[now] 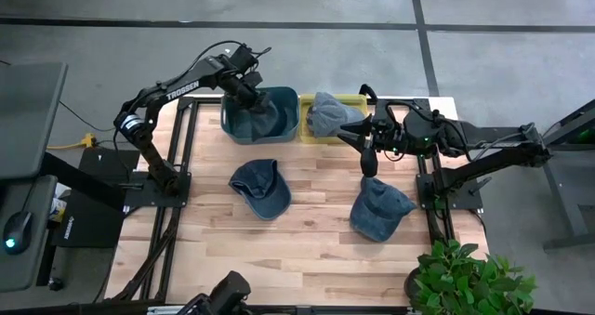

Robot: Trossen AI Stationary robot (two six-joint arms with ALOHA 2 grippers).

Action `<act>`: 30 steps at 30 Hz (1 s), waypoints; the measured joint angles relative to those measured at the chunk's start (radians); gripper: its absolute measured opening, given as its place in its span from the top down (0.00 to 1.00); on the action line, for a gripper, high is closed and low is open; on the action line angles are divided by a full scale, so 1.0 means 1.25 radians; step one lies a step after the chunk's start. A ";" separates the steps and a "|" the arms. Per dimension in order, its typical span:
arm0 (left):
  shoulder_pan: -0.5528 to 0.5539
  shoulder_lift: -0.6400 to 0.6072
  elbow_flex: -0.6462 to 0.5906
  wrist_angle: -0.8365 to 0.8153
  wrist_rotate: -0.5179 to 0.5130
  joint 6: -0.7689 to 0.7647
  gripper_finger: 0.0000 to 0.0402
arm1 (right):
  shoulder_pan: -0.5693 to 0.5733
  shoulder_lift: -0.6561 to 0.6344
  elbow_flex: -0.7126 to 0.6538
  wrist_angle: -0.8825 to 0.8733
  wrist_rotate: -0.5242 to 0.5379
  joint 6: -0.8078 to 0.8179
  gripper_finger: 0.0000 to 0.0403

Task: Pick & Place hat
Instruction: Put the top right blue cap into the blue bin

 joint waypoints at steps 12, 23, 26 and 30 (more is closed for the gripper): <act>-0.003 0.000 0.000 -0.010 -0.058 0.066 0.92 | 0.000 0.000 0.000 -0.002 0.000 0.000 0.72; -0.003 -0.005 0.000 -0.011 -0.052 0.121 0.80 | 0.000 0.000 0.000 -0.012 0.000 0.010 0.72; -0.003 -0.019 0.002 -0.009 -0.057 0.158 0.74 | 0.000 0.000 0.000 -0.021 0.000 0.015 0.72; -0.003 -0.036 0.002 -0.011 -0.094 0.174 0.61 | 0.000 0.000 0.000 -0.029 0.000 0.020 0.72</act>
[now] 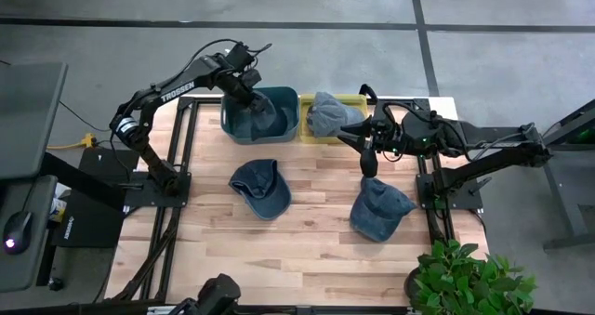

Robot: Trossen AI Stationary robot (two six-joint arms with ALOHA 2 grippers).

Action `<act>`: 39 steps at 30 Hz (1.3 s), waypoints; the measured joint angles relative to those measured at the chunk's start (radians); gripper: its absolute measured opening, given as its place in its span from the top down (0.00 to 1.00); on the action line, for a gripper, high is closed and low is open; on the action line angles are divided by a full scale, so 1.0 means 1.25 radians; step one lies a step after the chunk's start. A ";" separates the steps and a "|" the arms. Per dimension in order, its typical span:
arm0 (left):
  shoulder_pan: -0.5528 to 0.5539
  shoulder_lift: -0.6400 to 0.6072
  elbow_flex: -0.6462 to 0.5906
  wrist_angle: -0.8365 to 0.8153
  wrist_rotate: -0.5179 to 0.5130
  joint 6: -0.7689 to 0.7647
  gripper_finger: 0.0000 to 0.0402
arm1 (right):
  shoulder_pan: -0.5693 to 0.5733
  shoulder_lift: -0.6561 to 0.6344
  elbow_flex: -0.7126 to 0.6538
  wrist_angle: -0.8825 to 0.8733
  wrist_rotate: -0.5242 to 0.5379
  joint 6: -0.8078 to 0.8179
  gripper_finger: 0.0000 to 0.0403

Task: Pick & Place hat
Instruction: Put the top right blue cap into the blue bin

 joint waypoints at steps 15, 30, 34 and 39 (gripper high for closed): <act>0.000 -0.047 0.178 -0.196 -0.187 0.012 0.44 | 0.000 0.000 0.000 0.000 0.000 0.007 0.72; -0.152 -0.045 0.245 -0.337 -0.152 0.047 0.97 | 0.000 0.004 0.000 -0.006 0.000 0.007 0.72; -0.261 -0.045 0.245 -0.338 -0.264 0.071 0.99 | 0.000 0.015 0.000 -0.011 0.000 0.007 0.72; -0.379 -0.035 0.223 -0.335 -0.404 0.050 1.00 | 0.000 0.032 0.000 -0.017 0.000 0.007 0.72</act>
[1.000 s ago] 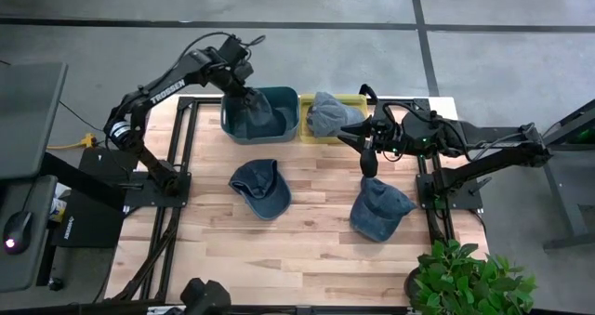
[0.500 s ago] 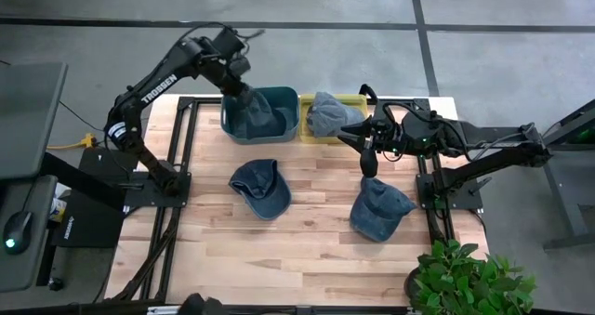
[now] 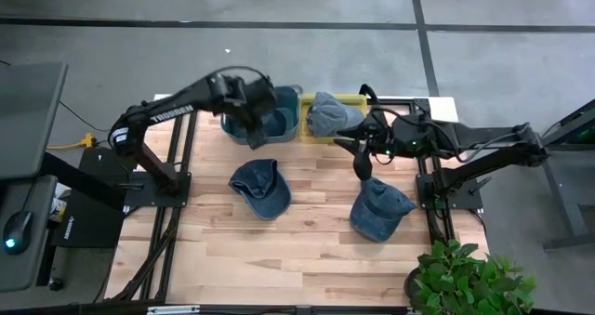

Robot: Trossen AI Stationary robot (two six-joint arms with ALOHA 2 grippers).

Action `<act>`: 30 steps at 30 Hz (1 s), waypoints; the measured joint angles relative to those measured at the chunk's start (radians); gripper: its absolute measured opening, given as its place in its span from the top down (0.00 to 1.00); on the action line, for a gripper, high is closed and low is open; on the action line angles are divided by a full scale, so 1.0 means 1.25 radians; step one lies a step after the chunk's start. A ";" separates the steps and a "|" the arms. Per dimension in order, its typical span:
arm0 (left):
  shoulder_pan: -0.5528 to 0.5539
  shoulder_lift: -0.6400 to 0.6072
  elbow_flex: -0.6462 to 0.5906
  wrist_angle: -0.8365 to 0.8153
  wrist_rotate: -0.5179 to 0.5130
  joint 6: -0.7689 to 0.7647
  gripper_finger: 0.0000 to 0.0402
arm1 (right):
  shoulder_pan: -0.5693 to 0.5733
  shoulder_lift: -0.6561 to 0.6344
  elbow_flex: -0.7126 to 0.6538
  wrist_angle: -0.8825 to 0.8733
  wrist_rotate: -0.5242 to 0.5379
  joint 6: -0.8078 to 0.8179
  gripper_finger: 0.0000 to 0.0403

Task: Pick & Place hat
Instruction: Put the top right blue cap into the blue bin

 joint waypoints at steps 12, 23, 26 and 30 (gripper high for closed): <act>-0.027 0.000 -0.311 0.190 -0.001 -0.071 1.00 | 0.000 0.008 0.000 0.047 -0.003 -0.023 0.72; 0.039 0.016 -0.358 0.298 -0.060 -0.071 1.00 | 0.000 0.007 0.000 0.045 0.016 -0.029 0.72; 0.069 0.030 -0.358 0.291 -0.064 -0.066 1.00 | 0.000 0.007 0.000 0.045 0.016 -0.020 0.72; 0.100 0.066 -0.359 0.282 -0.073 -0.056 1.00 | 0.000 0.007 0.000 0.045 0.016 -0.013 0.72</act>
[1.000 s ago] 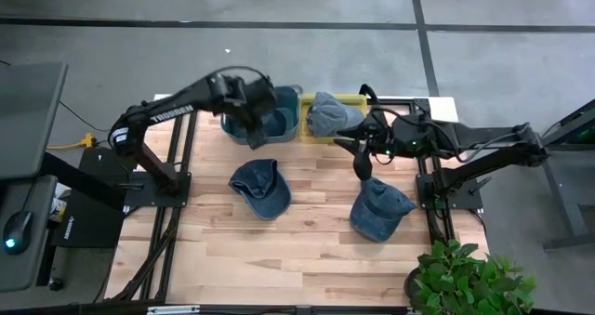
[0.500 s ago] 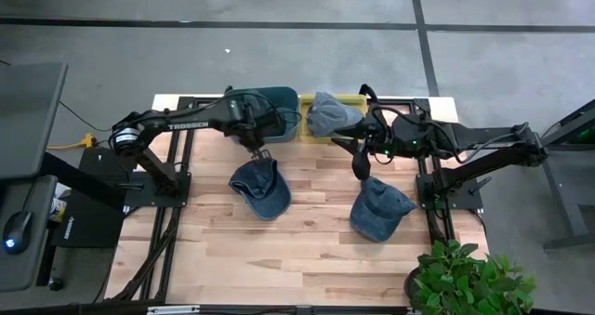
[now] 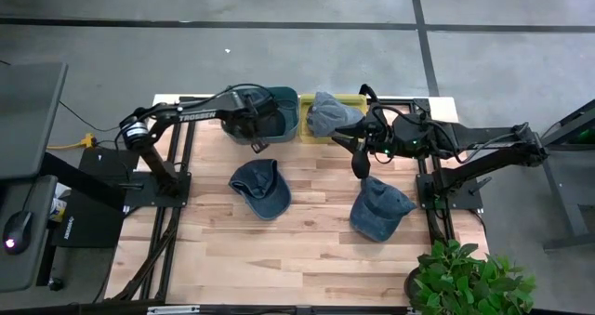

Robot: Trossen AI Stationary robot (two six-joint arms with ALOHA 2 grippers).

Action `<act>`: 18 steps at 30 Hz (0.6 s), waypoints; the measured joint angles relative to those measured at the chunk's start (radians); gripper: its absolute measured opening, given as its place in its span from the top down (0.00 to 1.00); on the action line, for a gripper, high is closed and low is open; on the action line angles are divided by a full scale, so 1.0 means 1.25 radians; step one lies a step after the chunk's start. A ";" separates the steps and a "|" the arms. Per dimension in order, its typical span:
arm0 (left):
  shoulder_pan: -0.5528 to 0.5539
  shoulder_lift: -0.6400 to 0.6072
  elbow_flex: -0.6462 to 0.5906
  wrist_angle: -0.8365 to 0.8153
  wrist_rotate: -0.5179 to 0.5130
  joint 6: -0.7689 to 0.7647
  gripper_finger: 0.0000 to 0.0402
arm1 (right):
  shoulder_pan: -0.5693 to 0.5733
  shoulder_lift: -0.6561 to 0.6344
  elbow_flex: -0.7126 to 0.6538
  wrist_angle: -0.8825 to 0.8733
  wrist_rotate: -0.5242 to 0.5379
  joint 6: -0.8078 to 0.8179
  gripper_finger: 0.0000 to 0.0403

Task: Pick & Place hat
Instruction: Put the top right blue cap into the blue bin

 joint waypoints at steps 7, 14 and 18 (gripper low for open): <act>0.017 0.033 0.001 -0.001 -0.024 0.008 1.00 | 0.000 0.000 0.000 0.000 0.000 0.007 0.72; 0.017 0.033 0.001 -0.016 -0.068 0.030 1.00 | 0.000 0.000 0.000 0.000 0.003 0.013 0.72; 0.017 0.033 0.001 -0.015 -0.047 0.034 1.00 | 0.000 0.000 0.000 0.000 0.008 0.013 0.72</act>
